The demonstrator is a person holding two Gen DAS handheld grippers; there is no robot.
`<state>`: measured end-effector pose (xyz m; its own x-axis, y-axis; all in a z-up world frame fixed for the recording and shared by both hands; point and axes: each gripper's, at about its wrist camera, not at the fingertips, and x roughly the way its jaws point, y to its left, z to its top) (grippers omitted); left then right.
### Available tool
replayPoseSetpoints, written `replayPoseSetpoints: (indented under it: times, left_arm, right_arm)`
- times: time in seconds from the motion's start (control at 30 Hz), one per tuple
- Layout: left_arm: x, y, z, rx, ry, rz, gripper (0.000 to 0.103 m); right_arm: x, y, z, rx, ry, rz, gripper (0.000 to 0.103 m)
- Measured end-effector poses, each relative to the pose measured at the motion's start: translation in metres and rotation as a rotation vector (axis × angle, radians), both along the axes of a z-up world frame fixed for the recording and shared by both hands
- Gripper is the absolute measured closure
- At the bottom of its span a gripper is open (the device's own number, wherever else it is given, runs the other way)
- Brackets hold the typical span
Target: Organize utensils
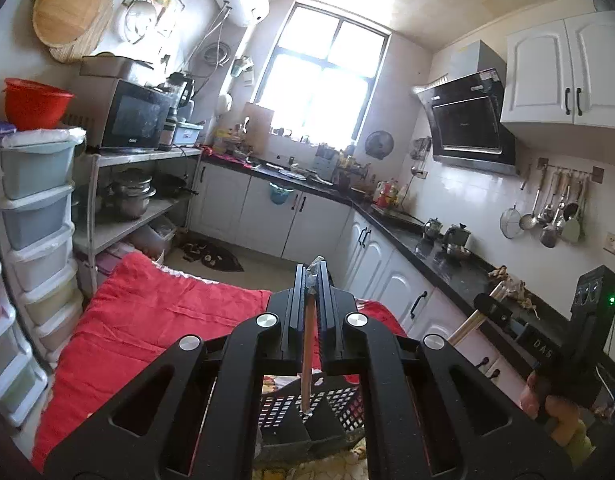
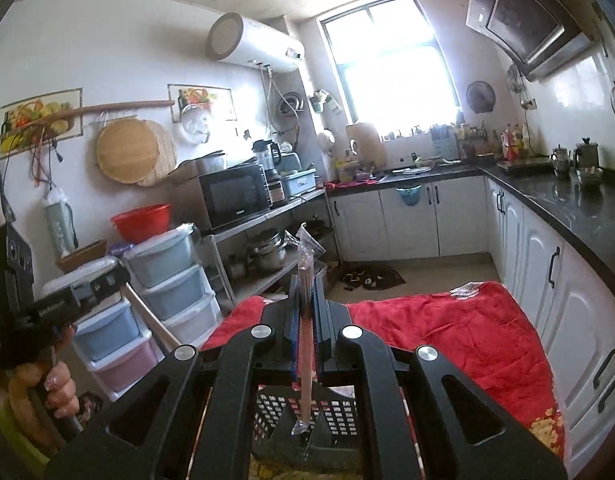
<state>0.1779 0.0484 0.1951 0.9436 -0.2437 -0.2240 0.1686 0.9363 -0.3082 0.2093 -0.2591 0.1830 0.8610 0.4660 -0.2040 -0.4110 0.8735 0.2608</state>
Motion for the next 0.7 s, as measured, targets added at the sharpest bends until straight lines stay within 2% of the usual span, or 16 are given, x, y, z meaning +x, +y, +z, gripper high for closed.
replayPoseSetpoints:
  times: [0.33,0.7]
  left_arm:
    - [0.019,0.002,-0.032,0.006,0.042,0.025,0.101]
    - [0.022,-0.004,-0.057,0.015,0.069,0.013,0.101]
  right_arm:
    - [0.018,0.010,-0.029,-0.030,0.016,-0.033,0.097]
    - [0.029,0.014,-0.061,-0.058,0.071,-0.060,0.097]
